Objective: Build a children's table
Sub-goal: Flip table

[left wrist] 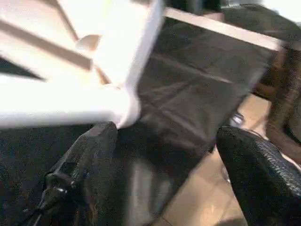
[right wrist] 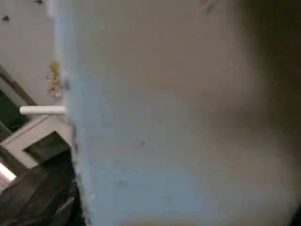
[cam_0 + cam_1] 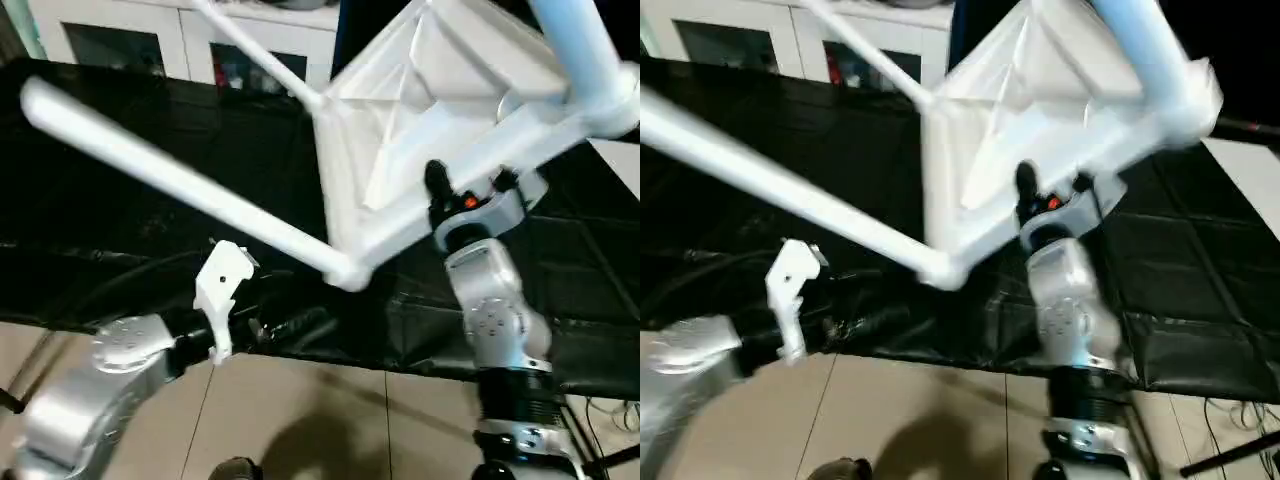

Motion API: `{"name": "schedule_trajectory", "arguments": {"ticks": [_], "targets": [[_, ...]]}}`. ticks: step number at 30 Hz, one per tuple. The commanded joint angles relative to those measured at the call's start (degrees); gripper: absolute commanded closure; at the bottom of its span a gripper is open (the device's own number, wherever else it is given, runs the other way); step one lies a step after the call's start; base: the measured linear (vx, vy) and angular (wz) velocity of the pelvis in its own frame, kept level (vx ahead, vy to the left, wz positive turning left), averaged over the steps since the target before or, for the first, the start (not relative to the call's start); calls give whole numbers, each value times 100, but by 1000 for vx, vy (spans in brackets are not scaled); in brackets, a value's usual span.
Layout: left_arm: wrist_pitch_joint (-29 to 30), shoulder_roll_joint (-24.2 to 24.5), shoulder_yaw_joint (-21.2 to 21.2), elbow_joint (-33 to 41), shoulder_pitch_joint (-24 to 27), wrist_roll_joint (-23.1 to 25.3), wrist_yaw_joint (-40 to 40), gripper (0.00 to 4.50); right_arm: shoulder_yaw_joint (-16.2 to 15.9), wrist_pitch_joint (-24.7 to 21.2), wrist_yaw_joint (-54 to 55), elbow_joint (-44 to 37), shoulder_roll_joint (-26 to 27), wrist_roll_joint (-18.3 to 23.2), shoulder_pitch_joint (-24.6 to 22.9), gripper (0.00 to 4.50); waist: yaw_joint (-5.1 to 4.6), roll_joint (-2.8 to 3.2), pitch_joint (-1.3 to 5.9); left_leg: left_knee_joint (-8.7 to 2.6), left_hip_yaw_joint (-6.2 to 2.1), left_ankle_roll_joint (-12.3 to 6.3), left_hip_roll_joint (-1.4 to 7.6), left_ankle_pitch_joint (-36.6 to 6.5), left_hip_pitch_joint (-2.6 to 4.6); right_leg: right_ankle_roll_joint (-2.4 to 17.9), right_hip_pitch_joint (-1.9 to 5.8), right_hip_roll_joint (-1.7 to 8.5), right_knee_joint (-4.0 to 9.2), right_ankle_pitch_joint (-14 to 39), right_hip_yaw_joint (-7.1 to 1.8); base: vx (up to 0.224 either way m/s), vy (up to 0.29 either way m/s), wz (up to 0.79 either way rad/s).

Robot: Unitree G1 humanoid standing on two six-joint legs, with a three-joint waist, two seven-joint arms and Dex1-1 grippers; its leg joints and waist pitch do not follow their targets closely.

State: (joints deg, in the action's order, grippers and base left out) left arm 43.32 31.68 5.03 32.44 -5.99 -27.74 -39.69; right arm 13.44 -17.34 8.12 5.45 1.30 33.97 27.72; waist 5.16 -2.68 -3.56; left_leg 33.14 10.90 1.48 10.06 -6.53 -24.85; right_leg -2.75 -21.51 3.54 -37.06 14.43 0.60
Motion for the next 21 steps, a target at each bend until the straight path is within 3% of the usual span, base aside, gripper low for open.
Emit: {"name": "schedule_trajectory", "arguments": {"ticks": [1, 4, 5, 6, 7, 9, 10, 12, 14, 18, 20, 21], "targets": [[304, 146, -117, 376, -220, -238, -49, 61, 428, -124, 691, -478, -161, -134, 102, 254, -90, 56, 371, -405, -100, 897, 253, -2301, 434, 417, -116, 289, 503, 1491, -160, 0, 0, 0], [345, 164, -215, 395, -413, -202, 29, 61, 424, -242, 873, -561, -256, -277, 127, 254, -98, 50, 358, -399, -83, 951, 247, -2392, 436, 315, -153, 302, 543, 1689, -163, 0, 0, 0], [316, 142, -287, 343, -625, -154, 84, 61, 329, -482, 914, -643, -443, -523, 138, 254, -117, 27, 359, -405, -91, 981, 242, -2351, 400, 265, -125, 300, 545, 1762, -156, 0, 0, 0], [280, 146, -372, 280, -898, -109, 159, 61, 184, -795, 916, -747, -704, -806, 163, 254, -100, 37, 379, -389, -76, 1016, 241, -2342, 439, 210, -157, 284, 540, 1753, -155, 0, 0, 0], [265, 164, -409, 245, -1039, -91, 187, 61, 126, -948, 916, -781, -825, -904, 187, 254, -102, 28, 378, -381, -73, 1023, 238, -2315, 433, 192, -154, 282, 543, 1735, -156, 0, 0, 0], [252, 248, -436, 205, -1236, -66, 192, 61, 87, -1160, 940, -785, -970, -939, 246, 254, -136, -10, 372, -386, -77, 1023, 214, -2220, 360, 167, -107, 319, 550, 1843, -142, 0, 0, 0], [248, 293, -442, 189, -1316, -54, 184, 61, 82, -1246, 960, -775, -1024, -934, 277, 254, -132, 4, 373, -388, -84, 1027, 214, -2219, 359, 153, -106, 322, 553, 1899, -132, 0, 0, 0], [257, 406, -402, 137, -1511, 20, 179, 61, 52, -1459, 919, -715, -1177, -862, 356, 254, -173, -24, 382, -368, -82, 1042, 217, -2330, 370, 142, -149, 326, 560, 1952, -133, 0, 0, 0], [156, 622, -252, -4, -1961, 352, 164, 32, 20, -1714, 817, -511, -1416, -776, 523, 254, -184, -10, 391, -349, -92, 1069, 217, -2454, 395, 161, -176, 324, 552, 2015, -128, 0, 0, 0], [-78, 740, -137, -75, -2675, 647, 173, 6, 91, -2032, 610, -198, -1640, -804, 729, 254, -291, -59, 388, -334, -121, 1112, 216, -2644, 356, 232, -156, 342, 550, 2045, -106, 0, 0, 0], [-262, 801, -86, -80, -2908, 735, 77, 6, 20, -2112, 353, -102, -1748, -855, 766, 254, -321, -55, 397, -328, -129, 1114, 217, -2632, 337, 273, -135, 348, 529, 1972, -94, 0, 0, 0], [-412, 866, -40, -103, -3115, 805, -16, 6, -32, -2186, 84, -5, -1830, -843, 798, 254, -351, -96, 392, -308, -120, 1044, 219, -2601, 319, 288, -130, 360, 546, 1919, -100, 0, 0, 0]]}}
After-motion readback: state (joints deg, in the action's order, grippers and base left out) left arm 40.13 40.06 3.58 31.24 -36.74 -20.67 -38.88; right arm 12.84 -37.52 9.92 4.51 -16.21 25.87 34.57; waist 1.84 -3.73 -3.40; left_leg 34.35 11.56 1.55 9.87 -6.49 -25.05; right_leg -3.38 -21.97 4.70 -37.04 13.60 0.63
